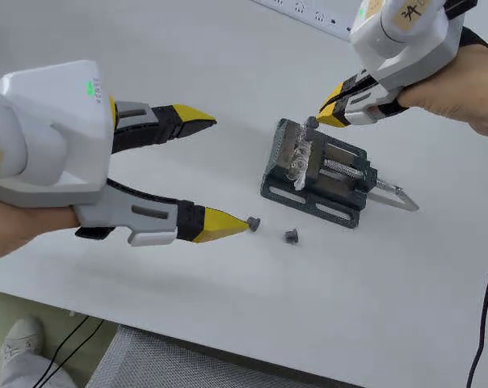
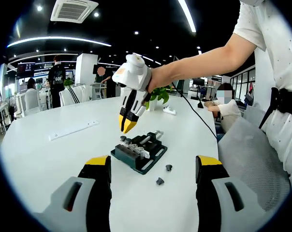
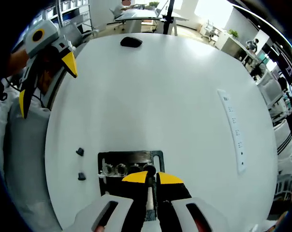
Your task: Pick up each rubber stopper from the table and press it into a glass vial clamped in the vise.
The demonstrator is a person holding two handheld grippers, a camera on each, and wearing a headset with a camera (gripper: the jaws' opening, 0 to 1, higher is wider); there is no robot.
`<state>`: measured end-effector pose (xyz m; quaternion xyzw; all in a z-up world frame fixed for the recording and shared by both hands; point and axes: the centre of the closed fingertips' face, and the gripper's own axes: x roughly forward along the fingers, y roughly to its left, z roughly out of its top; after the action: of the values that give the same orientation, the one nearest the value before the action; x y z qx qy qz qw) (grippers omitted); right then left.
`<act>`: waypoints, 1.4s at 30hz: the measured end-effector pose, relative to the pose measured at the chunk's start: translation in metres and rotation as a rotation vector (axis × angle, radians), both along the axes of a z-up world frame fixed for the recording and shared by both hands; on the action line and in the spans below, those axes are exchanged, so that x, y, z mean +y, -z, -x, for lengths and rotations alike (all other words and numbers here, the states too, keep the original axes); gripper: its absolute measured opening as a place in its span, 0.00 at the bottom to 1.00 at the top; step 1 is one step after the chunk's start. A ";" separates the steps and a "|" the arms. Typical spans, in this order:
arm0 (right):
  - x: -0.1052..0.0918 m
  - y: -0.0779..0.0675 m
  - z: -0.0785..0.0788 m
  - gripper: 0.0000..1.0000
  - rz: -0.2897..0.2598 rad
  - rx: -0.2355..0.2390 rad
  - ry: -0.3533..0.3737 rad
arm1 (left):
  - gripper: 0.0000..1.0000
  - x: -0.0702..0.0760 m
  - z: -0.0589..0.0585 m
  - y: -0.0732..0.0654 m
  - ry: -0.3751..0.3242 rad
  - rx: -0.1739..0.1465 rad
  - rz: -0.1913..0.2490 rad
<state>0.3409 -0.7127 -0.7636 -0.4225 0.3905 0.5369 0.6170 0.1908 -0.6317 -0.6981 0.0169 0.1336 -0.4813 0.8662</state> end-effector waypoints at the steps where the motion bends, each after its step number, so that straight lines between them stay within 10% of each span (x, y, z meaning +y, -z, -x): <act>1: -0.001 -0.004 0.002 0.02 -0.008 -0.004 0.003 | 0.70 0.000 0.000 -0.001 0.001 -0.002 -0.003; 24: -0.030 -0.062 0.026 0.15 -0.166 -0.078 0.079 | 0.81 -0.002 0.003 -0.011 0.020 -0.025 -0.079; 42: -0.065 -0.068 0.065 0.27 -0.253 -0.100 0.154 | 0.91 -0.008 0.006 -0.006 0.052 -0.025 -0.126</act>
<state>0.2755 -0.7778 -0.6952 -0.3365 0.3201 0.5112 0.7232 0.1851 -0.6400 -0.6921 0.0808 0.1521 -0.4941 0.8522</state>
